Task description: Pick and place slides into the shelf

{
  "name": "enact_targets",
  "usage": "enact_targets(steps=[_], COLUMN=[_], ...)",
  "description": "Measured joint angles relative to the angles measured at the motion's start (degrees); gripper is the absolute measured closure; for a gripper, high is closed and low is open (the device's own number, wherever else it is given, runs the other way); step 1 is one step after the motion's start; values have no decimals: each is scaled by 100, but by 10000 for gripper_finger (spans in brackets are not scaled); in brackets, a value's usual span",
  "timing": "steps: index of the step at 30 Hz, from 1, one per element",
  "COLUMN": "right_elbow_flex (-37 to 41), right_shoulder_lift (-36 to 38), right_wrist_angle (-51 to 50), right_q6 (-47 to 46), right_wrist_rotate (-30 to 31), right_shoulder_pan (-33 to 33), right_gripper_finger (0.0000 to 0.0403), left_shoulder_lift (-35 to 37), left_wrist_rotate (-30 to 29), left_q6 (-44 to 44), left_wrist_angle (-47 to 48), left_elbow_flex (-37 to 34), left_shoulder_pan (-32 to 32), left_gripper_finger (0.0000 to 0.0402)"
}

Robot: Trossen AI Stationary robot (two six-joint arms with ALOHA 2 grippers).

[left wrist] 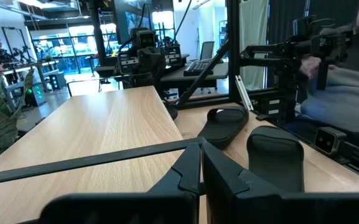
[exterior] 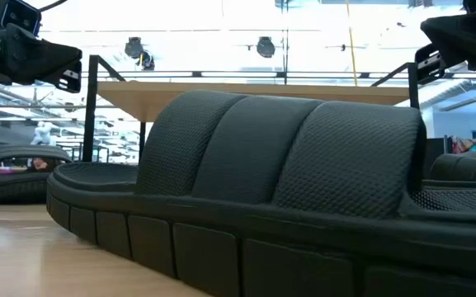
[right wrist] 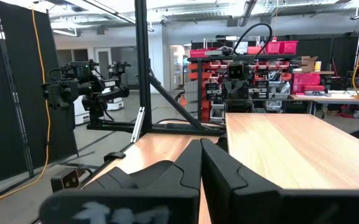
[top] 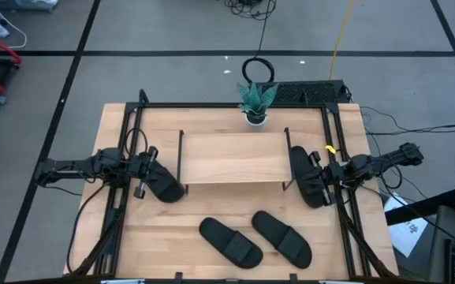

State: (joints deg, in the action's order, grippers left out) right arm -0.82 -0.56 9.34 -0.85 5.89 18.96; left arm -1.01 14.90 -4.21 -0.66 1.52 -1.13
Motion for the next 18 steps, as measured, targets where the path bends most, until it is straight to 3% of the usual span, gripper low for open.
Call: enact_targets(steps=[18], right_elbow_flex=[0], right_shoulder_lift=[1], right_wrist_angle=[70], right_q6=[0], right_wrist_rotate=[0], right_shoulder_pan=[0], right_gripper_finger=[403], left_shoulder_lift=[0], left_wrist_rotate=[0], left_q6=[0], left_wrist_angle=[2], left_elbow_flex=[0], left_shoulder_pan=[-2], left_gripper_finger=[382])
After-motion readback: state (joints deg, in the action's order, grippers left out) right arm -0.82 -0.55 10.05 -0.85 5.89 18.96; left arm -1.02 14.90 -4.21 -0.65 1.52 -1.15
